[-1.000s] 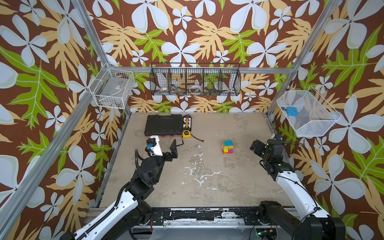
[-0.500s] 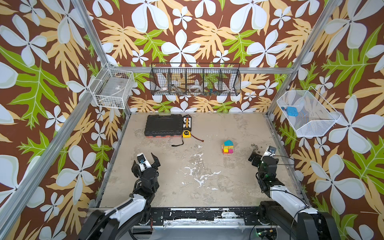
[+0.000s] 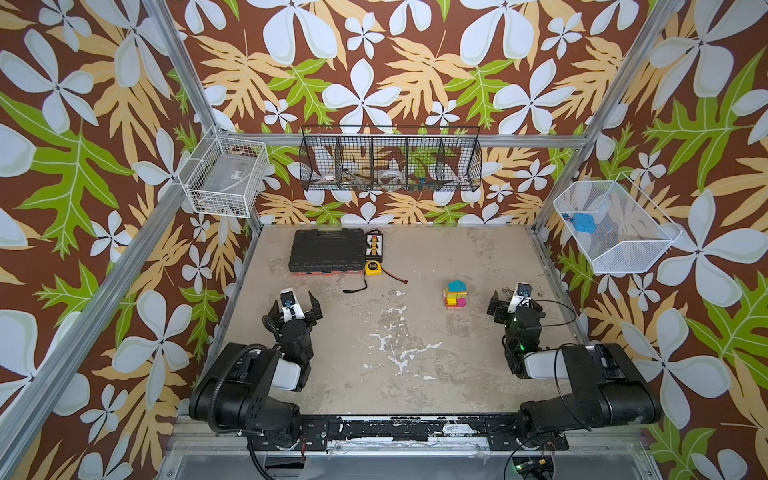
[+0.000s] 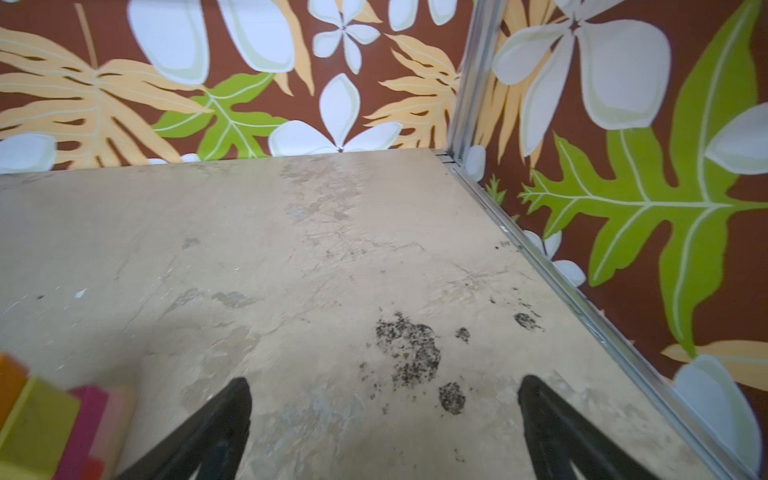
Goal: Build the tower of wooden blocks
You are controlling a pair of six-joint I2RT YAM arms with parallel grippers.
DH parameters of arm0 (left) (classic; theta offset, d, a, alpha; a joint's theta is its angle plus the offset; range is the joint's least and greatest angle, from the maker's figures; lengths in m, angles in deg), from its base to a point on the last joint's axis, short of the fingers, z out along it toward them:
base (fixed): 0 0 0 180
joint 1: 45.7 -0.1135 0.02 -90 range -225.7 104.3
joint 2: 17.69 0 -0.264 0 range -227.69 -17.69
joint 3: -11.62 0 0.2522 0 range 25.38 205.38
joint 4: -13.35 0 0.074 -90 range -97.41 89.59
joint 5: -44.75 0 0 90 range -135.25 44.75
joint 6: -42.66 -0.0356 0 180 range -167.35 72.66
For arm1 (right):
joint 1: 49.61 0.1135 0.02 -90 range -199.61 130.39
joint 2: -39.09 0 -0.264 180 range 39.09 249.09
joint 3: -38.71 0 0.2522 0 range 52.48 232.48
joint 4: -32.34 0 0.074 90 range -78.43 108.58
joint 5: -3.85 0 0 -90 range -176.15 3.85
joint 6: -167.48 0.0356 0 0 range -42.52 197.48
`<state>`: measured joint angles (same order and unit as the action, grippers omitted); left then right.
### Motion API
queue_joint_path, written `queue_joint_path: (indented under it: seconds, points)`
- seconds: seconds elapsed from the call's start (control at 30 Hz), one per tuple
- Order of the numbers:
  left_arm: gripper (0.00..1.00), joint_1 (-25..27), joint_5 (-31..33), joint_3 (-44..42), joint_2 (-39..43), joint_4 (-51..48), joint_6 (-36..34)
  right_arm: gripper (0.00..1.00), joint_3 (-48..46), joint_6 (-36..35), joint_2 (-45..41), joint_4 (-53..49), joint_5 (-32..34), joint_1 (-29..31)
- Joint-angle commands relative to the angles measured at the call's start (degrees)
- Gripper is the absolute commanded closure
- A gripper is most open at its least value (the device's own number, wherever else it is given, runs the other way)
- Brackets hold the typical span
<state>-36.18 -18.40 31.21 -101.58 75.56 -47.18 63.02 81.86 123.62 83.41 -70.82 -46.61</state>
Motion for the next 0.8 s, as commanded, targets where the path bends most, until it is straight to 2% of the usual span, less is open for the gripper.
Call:
queue_joint_path:
  seconds: [0.0,0.07,0.13,0.77]
  points:
    - [0.0,-0.37,-4.63,0.4,0.95,2.74,1.13,0.0,0.56,-0.54,-1.09,3.03,-2.19,0.41]
    - [0.0,-0.31,-4.44,-0.06,-0.62,6.63,0.12,0.0,-0.04,-1.07,-0.13,5.25,-1.93,0.36]
    - [0.0,-0.37,-4.53,0.24,0.47,4.05,0.88,0.0,0.1,-0.9,-0.28,5.25,-2.06,0.36]
    - [0.0,-0.35,-4.59,0.06,-0.08,5.51,0.45,0.0,0.34,-0.86,-0.34,4.33,-2.02,0.36]
